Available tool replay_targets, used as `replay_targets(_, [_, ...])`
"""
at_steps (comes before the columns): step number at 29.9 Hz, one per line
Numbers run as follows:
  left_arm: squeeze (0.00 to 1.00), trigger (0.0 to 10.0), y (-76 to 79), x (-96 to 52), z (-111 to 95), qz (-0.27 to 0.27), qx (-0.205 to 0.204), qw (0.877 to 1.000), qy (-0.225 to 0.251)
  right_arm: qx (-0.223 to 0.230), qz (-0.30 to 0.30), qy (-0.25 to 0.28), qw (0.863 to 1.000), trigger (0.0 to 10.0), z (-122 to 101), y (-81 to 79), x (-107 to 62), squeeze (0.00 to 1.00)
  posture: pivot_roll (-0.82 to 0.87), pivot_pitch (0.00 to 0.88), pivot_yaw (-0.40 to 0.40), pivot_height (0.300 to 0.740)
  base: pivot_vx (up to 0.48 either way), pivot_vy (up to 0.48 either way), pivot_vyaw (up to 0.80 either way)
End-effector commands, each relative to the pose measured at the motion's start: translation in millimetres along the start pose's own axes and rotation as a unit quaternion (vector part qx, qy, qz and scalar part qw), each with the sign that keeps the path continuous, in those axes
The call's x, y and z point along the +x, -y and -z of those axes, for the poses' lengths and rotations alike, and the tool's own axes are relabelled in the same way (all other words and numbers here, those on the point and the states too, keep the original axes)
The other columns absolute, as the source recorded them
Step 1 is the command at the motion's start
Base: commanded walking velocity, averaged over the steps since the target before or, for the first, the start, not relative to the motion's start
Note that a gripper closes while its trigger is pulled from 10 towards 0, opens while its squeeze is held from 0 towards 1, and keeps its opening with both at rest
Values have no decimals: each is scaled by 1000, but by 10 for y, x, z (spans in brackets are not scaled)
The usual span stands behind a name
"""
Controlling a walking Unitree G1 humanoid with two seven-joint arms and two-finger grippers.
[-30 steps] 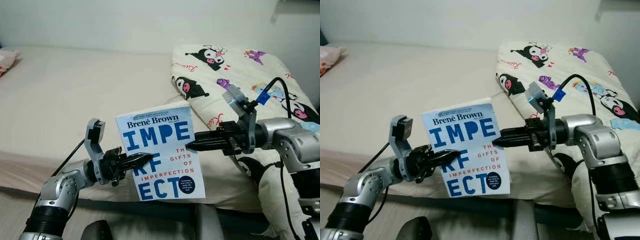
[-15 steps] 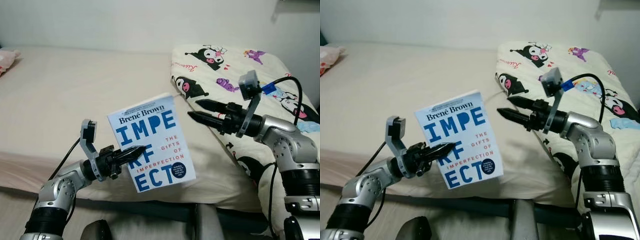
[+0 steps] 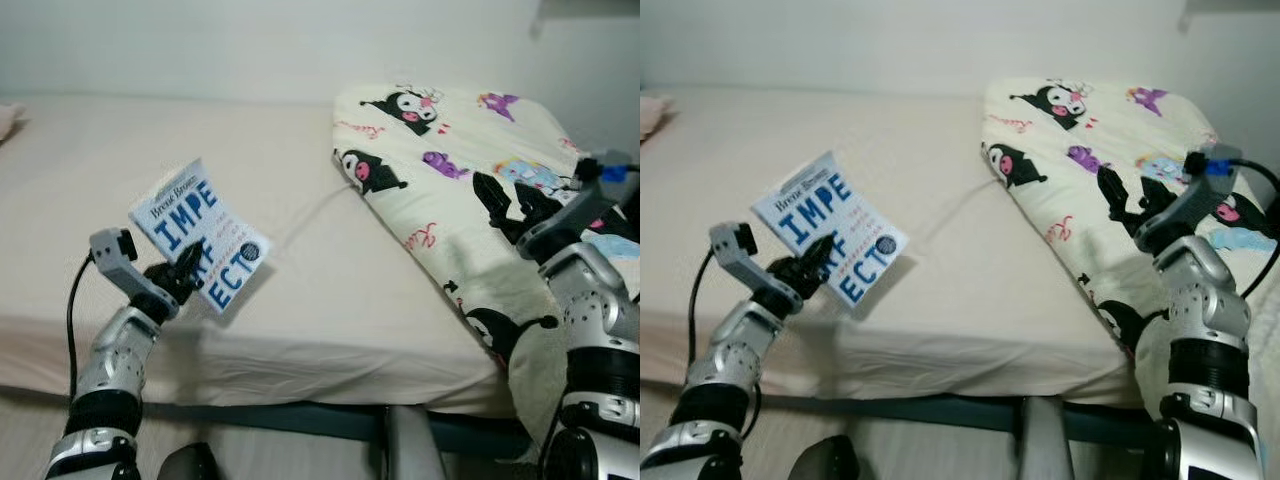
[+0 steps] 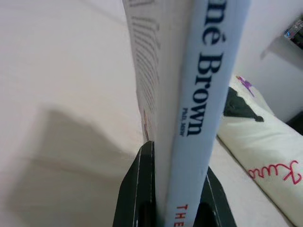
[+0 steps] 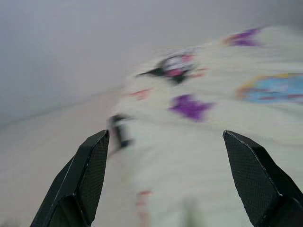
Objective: Clean up the room
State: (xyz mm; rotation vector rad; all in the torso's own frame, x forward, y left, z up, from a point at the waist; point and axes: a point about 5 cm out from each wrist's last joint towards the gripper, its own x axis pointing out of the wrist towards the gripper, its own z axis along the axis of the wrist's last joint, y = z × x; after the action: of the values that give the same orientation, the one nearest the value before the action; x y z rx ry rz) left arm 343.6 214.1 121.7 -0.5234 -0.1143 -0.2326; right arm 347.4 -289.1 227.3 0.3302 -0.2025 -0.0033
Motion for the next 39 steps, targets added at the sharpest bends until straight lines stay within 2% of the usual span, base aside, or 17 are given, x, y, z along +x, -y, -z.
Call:
replay_targets(1, [0, 10000, -15, -5, -20, -10, 10, 1000, 13, -5, 36, 11, 999, 10000, -17, 116, -46, 0, -90, 127, 40, 320, 0, 0, -769])
replay_targets(2, [0, 10000, -35, -14, 13, -27, 16, 999, 12, -16, 64, 17, 998, 10000, -48, 223, -87, 0, -92, 129, 39, 320, 0, 0, -769])
replay_targets(3, [0, 10000, -35, -14, 13, -27, 16, 999, 12, -16, 64, 17, 998, 10000, -48, 223, -87, 0, -92, 129, 39, 320, 0, 0, -769])
replay_targets(5, [0, 10000, -95, -33, 15, -57, 27, 998, 18, -19, 95, 22, 995, 10000, -82, 328, -131, 0, -100, 132, 38, 320, 0, 0, -769])
replay_targets(9, [0, 10000, -119, -41, 12, -67, 30, 997, 21, -21, 105, 23, 994, 10000, -89, 359, -147, 0, -101, 132, 37, 320, 0, 0, -769])
replay_targets(10, [0, 10000, -172, -45, -14, -94, 38, 994, 37, -27, 129, 13, 991, 10000, -25, 423, -192, 0, -103, 136, 34, 320, 0, 0, -769])
replay_targets(12, [0, 10000, -185, -46, -25, -102, 42, 993, 42, -27, 138, 9, 990, 10000, 4, 443, -208, 0, -103, 136, 34, 320, 0, 0, -769])
replay_targets(15, [0, 10000, -264, -65, -120, -126, 63, 988, 56, -10, 157, -42, 987, 10000, 248, 502, -286, 0, -106, 134, 30, 320, 0, 0, 0])
replay_targets(16, [0, 10000, -280, -68, -154, -130, 72, 987, 62, -10, 159, -72, 985, 10000, 371, 510, -312, 0, -105, 131, 30, 320, 0, 0, 0])
replay_targets(17, [0, 10000, -280, -68, -154, -130, 72, 987, 62, -10, 159, -72, 985, 10000, 371, 510, -312, 0, -105, 131, 30, 320, 0, 0, 0])
replay_targets(21, [0, 10000, -296, -62, -193, -140, 97, 983, 66, -10, 178, -120, 977, 10000, 633, 565, -394, 0, -97, 127, 34, 320, 0, 0, 0])
replay_targets(24, [0, 10000, -294, -59, -192, -142, 103, 982, 66, -4, 182, -124, 975, 10000, 677, 578, -413, 0, -97, 127, 34, 320, 0, 0, 0])
replay_targets(29, [0, 10000, -356, -94, -161, -181, 128, 973, 58, 5, 196, -151, 969, 10000, 837, 661, -510, 0, -94, 131, 43, 320, 0, 0, 0])
replay_targets(30, [0, 10000, -391, -120, -151, -197, 132, 970, 56, -4, 211, -170, 963, 10000, 893, 707, -555, 0, -93, 131, 43, 320, 0, 0, 0])
replay_targets(32, [0, 10000, -439, -169, -136, -217, 136, 965, 54, 9, 228, -180, 957, 10000, 963, 775, -631, 0, -90, 133, 42, 320, 0, 0, 0])
replay_targets(39, [0, 10000, -486, -238, -106, -229, 136, 962, 55, 4, 268, -184, 946, 10000, 1006, 899, -741, 0, -84, 138, 40, 320, 0, 0, 0])
